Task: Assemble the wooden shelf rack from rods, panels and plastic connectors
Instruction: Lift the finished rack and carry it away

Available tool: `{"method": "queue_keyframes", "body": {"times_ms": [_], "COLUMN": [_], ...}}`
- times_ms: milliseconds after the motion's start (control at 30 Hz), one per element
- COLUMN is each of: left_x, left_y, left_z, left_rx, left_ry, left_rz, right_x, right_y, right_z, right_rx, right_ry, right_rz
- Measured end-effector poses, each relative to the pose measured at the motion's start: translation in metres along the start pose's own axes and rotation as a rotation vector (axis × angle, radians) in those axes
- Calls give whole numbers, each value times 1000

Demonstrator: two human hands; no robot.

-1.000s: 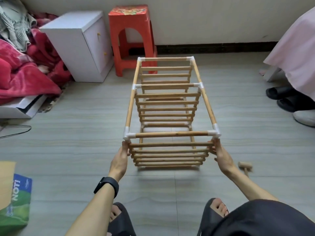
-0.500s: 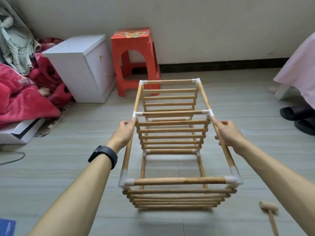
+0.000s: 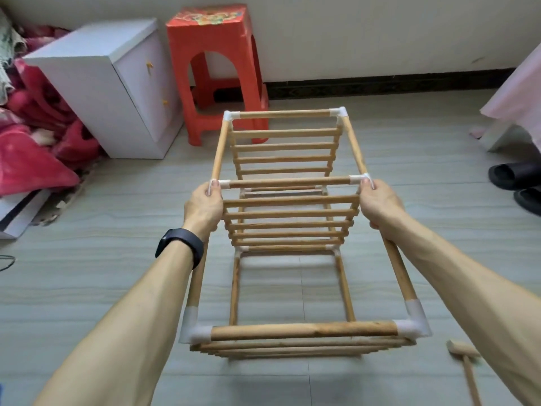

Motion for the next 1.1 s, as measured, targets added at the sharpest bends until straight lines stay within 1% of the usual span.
{"method": "queue_keyframes", "body": {"times_ms": [100,200,267,333,400,433,500,567,700,767,833,900,1033,1100], "left_x": [18,39,54,73,93,103,120,129,157,175,191,201,203,201], "left_y": [-9,-23,-34,-45,-47,-46,-42,-43,-52,-56,-59,-61,-60,-56], "left_z": [2,6,14,20,18,15,8,4,-7,-19,-31,-38,-56,-68], "left_rx": [59,122,143,170,185,183,170,181,290,322,333,325,254,240], "left_ry": [47,106,162,215,222,216,190,178,172,173,181,166,91,51], "left_rz": [5,50,119,222,306,322,304,283,234,224,224,204,137,131], "right_x": [18,41,58,78,97,106,120,128,156,173,187,194,191,187], "right_y": [-11,-26,-39,-52,-55,-54,-52,-50,-47,-42,-40,-42,-42,-36], "right_z": [3,1,-5,-11,-9,-3,9,20,36,47,58,67,76,83], "right_rx": [-37,-117,-182,-243,-286,-289,-289,-298,-310,-322,-301,-257,-150,-94], "right_ry": [-36,-97,-182,-286,-352,-371,-374,-366,-439,-438,-434,-411,-254,-210], "right_rz": [20,53,109,184,259,300,366,390,447,463,433,362,96,-5]}}
Point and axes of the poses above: each hand's wrist, its own x-axis away from the middle knuckle, its own y-axis out of the palm, z = x × y, the point moved 2 cm from there along -x, towards the middle knuckle, and after that the axes turned 4 degrees about -y, right-handed, at the moved point
